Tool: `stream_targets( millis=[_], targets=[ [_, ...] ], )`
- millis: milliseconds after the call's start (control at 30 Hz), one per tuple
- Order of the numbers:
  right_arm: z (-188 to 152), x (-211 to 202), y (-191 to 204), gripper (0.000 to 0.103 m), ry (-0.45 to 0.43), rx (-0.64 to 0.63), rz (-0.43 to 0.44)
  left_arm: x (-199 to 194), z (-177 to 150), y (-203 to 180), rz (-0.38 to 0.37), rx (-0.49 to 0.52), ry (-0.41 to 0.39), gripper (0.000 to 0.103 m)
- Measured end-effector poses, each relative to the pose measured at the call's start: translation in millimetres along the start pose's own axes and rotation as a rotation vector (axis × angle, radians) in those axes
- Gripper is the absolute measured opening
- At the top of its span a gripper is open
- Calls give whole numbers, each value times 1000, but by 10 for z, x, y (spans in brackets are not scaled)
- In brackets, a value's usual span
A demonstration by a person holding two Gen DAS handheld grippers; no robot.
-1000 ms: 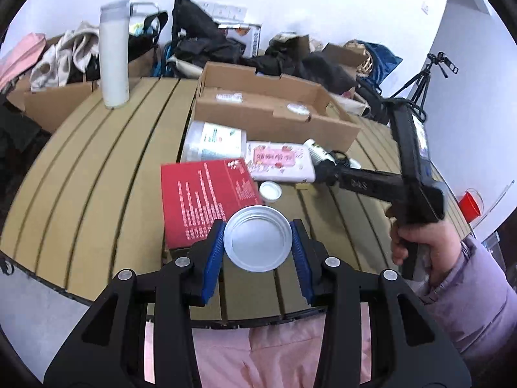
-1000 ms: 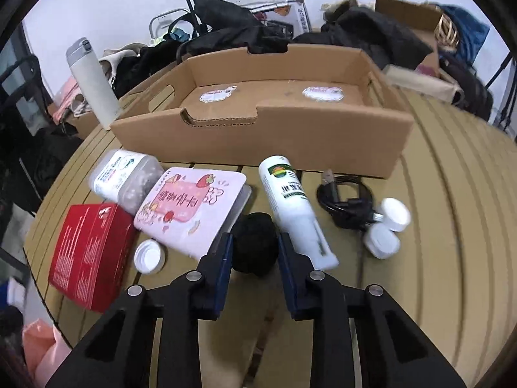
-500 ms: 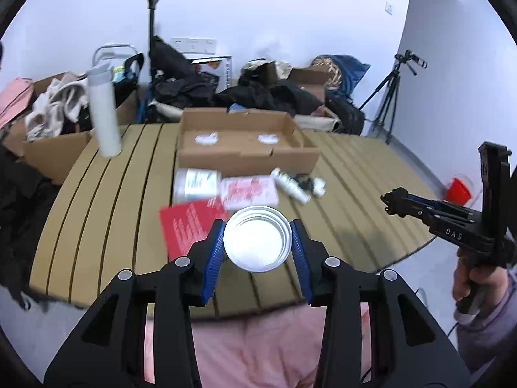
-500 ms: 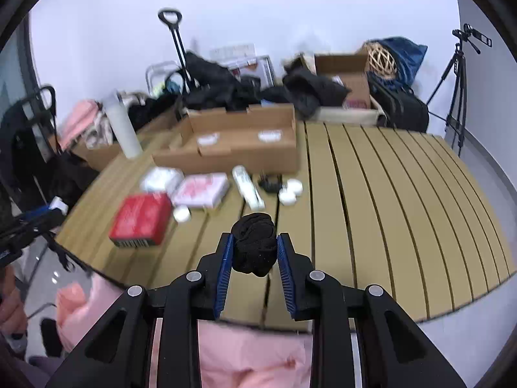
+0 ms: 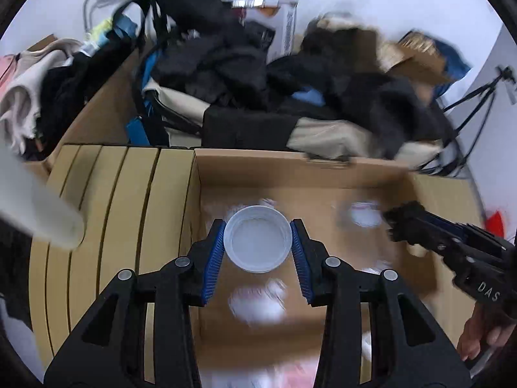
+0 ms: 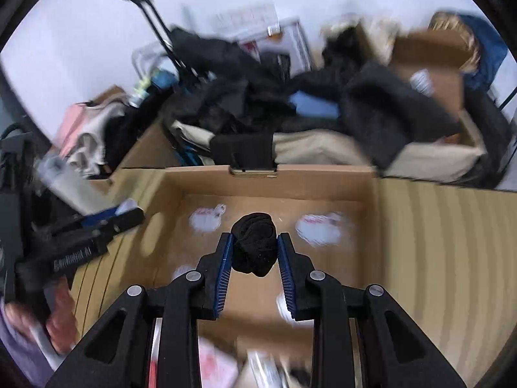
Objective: Organize objects
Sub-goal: 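Carry both held items into the cardboard box and open both grippers, then lift both grippers away from the cardboard box back over the table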
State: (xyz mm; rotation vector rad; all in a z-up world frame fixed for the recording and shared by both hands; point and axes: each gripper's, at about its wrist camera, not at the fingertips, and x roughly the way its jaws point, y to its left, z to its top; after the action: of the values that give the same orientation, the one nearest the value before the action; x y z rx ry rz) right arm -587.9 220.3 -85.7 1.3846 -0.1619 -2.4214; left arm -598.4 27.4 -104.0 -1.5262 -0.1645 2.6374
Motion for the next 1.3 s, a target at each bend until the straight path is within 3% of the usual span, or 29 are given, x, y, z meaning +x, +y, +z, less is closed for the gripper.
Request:
stream_targets(
  millis=[100,167,200,233,300,433,567,600,633,667,800,900,1033,1100,1167,1233,1267,1300],
  targets=[
    [139,599,31,33,53,30,66,289,72,110,-11,-20,9,39],
    [182,896,70,45,72,51,134,371,91,151,4,-17,12,48],
    [188,973,74,54,54,69,157,362,81,179,15,-15,-5,49],
    [187,996,63,71,33,80,160,352,96,220,13,-19,-25,52],
    [216,1028,4,90,7,105,148,317,115,340,-33,-40,-37,66],
    [266,915,-41,90,21,108,144,134,82,378,-67,-48,-62,68],
    [232,551,73,90,19,-4,68,-224,0,269,-17,66,-59,82],
    [197,412,109,90,19,-53,38,-350,-29,258,11,105,-56,85],
    [156,273,145,90,26,-106,-12,-460,-58,253,60,134,-55,96],
    [113,150,162,90,36,-150,-67,-594,-99,271,148,151,-56,101],
    [-82,-408,51,90,43,-180,-226,-977,-276,351,265,151,-59,101],
    [-280,-753,-1,90,62,-139,-217,-1347,-453,376,237,101,-63,101],
    [-633,-1276,73,90,48,-104,-127,-1856,-772,264,237,116,-91,101],
    [-879,-1592,100,90,1,-70,-44,-2193,-1110,198,214,137,-150,103],
    [-1224,-2027,164,90,-141,-74,15,-2475,-1510,129,206,174,-206,103],
    [-1693,-2381,273,103,-359,-176,58,-2697,-1949,68,190,209,-254,103],
    [-1985,-2479,311,103,-444,-233,79,-2784,-2144,37,170,215,-274,103],
    [-2243,-2506,354,103,-441,-289,87,-2854,-2329,33,143,215,-286,103]
  ],
)
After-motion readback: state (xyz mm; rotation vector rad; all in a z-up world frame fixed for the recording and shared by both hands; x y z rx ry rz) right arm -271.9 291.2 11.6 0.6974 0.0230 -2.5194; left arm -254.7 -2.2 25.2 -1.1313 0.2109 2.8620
